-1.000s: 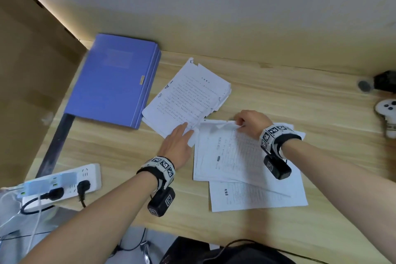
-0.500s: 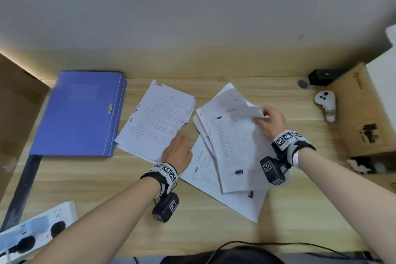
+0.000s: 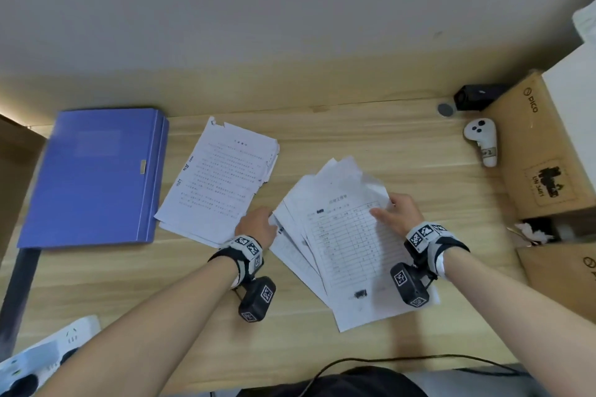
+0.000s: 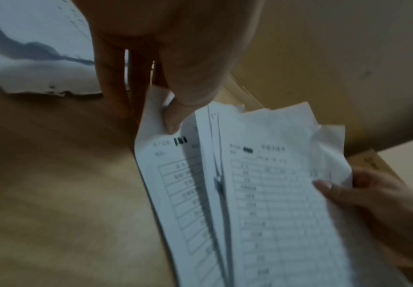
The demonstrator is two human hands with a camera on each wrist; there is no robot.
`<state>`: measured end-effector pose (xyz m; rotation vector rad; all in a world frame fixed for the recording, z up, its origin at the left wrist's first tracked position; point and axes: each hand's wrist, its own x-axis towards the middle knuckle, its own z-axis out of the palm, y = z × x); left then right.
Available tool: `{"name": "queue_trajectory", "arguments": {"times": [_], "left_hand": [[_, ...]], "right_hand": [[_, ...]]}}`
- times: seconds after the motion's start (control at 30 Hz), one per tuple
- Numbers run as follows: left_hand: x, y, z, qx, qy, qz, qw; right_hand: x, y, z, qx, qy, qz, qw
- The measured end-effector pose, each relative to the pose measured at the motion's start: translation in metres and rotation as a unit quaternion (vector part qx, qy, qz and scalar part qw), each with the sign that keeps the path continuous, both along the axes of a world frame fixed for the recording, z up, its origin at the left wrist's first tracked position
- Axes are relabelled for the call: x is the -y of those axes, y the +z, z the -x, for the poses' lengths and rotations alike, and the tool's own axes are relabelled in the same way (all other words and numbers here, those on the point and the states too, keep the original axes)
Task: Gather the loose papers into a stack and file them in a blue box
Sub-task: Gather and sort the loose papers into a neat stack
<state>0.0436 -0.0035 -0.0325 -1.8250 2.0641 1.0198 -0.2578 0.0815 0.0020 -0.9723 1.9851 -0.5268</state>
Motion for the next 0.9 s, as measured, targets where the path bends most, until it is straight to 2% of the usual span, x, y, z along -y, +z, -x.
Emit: {"name": "queue_trajectory", "arguments": {"times": [0.1, 0.17, 0.23, 0.3, 0.33, 0.37, 0.43, 0.5, 0.63, 0.73, 0.8, 0.9], "left_hand": [[0.019, -0.001, 0.004, -0.047, 0.088, 0.009, 0.995], [0.031, -0.004, 0.006, -0.113, 0.166, -0.012, 0.980], [0.041, -0.005, 0.013, -0.195, 0.259, -0.055, 0.944], [0.046, -0.001, 0.023, -0.275, 0.348, -0.104, 0.890], [0.045, 0.004, 0.026, -0.298, 0.350, -0.122, 0.880], [0.042, 0.007, 0.029, -0.299, 0.316, -0.127, 0.892], [0.036, 0.002, 0.029, -0.241, 0.217, -0.089, 0.942], [0.032, -0.006, 0.025, -0.211, 0.168, -0.047, 0.962], [0.036, 0.002, 0.019, -0.275, 0.181, -0.044, 0.943], [0.049, 0.014, 0.006, -0.310, 0.159, -0.037, 0.937], [0.060, 0.019, -0.005, -0.313, 0.150, -0.036, 0.937], [0.076, 0.014, -0.024, -0.272, 0.172, 0.010, 0.947]], "right_hand": [[0.001, -0.014, -0.003, 0.006, 0.003, -0.011, 1.000], [0.002, -0.023, -0.006, -0.001, 0.003, -0.014, 1.000], [0.004, -0.033, -0.008, -0.037, 0.010, -0.013, 0.999], [0.007, -0.041, -0.012, -0.068, 0.023, -0.011, 0.997], [0.009, -0.043, -0.015, -0.070, 0.024, -0.009, 0.997], [0.011, -0.046, -0.018, -0.069, 0.020, -0.005, 0.997], [0.013, -0.049, -0.025, -0.074, 0.022, 0.003, 0.997], [0.014, -0.049, -0.029, -0.089, 0.041, 0.004, 0.995], [0.019, -0.049, -0.028, -0.090, 0.042, 0.027, 0.995], [0.025, -0.043, -0.029, 0.004, 0.017, 0.021, 1.000], [0.029, -0.033, -0.036, 0.073, 0.004, 0.017, 0.997], [0.037, -0.029, -0.043, 0.094, -0.006, 0.042, 0.995]]}}
